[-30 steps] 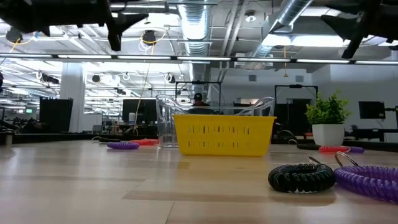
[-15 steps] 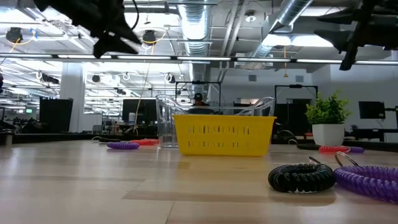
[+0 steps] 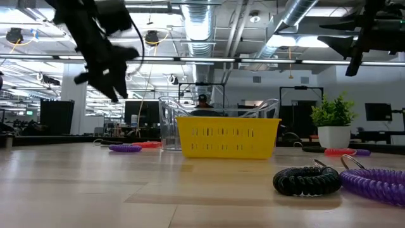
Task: Sort spring keychains
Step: Put the top left black spring keychain into the top transparent bin
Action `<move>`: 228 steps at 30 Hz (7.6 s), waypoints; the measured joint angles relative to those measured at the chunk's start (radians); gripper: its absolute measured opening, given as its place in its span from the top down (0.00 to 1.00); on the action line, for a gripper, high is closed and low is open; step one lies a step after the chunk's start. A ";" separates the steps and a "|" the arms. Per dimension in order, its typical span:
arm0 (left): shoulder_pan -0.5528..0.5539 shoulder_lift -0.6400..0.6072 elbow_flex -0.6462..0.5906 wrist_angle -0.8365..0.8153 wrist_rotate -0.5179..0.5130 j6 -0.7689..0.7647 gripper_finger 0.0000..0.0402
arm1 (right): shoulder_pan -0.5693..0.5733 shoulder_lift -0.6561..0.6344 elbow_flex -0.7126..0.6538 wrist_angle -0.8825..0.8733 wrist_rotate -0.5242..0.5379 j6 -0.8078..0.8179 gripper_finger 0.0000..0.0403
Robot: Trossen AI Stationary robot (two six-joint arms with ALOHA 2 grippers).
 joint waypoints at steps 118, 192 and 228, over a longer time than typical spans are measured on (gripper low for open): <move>0.208 0.282 -0.030 0.259 -0.020 0.524 0.70 | 0.002 0.000 0.000 -0.080 -0.004 0.139 0.68; 0.204 -0.105 -0.029 0.539 0.122 0.219 0.95 | 0.002 0.000 0.000 -0.131 -0.004 0.165 0.68; 0.104 0.288 0.456 0.575 0.255 0.395 0.95 | 0.002 0.000 0.000 -0.185 -0.003 0.165 0.68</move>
